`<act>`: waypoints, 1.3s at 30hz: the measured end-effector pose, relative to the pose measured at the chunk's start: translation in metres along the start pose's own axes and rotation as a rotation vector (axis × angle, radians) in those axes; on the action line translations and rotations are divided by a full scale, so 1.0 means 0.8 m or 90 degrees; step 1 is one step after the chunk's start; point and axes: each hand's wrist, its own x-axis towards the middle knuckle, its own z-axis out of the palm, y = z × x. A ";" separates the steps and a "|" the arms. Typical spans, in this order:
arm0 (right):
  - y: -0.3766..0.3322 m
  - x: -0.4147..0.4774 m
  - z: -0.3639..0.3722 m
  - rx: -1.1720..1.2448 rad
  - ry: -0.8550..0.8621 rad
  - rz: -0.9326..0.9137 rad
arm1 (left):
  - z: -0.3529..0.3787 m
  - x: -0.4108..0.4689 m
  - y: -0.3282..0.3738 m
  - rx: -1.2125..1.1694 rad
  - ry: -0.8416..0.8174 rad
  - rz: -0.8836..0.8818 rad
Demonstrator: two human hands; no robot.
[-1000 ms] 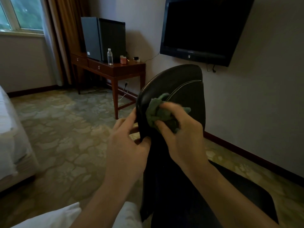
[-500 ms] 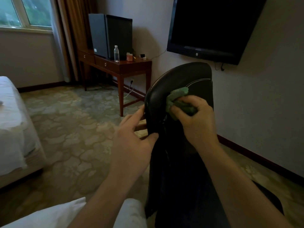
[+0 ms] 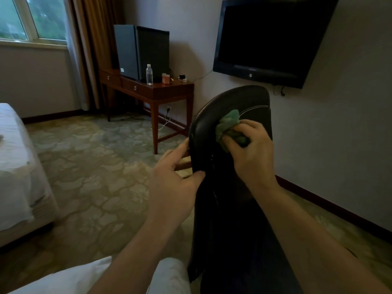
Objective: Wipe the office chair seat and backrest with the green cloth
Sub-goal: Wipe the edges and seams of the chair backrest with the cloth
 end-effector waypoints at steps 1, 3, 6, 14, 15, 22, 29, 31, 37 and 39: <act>0.001 0.001 0.001 0.013 0.004 0.000 | -0.002 0.000 0.000 0.001 -0.005 -0.004; 0.001 0.000 -0.002 0.073 0.004 0.022 | -0.006 0.001 0.000 0.008 -0.023 -0.003; 0.004 -0.005 -0.012 0.085 0.001 0.026 | -0.012 0.006 -0.003 0.022 -0.022 0.028; 0.006 -0.008 -0.010 0.065 -0.071 -0.031 | -0.014 0.058 0.019 0.241 0.043 0.388; 0.007 -0.006 -0.010 0.065 -0.074 -0.041 | -0.013 0.063 0.016 0.271 0.030 0.444; 0.018 0.009 -0.007 0.040 -0.076 -0.059 | -0.017 0.069 -0.018 0.280 0.000 0.566; 0.036 0.032 -0.015 0.047 -0.006 0.051 | -0.017 0.063 -0.025 0.236 -0.010 0.525; 0.029 0.023 -0.017 0.070 0.013 0.040 | -0.008 0.049 -0.023 0.216 0.015 0.454; 0.010 0.001 -0.008 0.102 -0.025 -0.025 | 0.019 0.020 -0.009 0.139 0.073 0.188; 0.008 0.000 -0.007 0.096 -0.035 -0.038 | 0.024 0.013 -0.007 0.085 0.092 0.091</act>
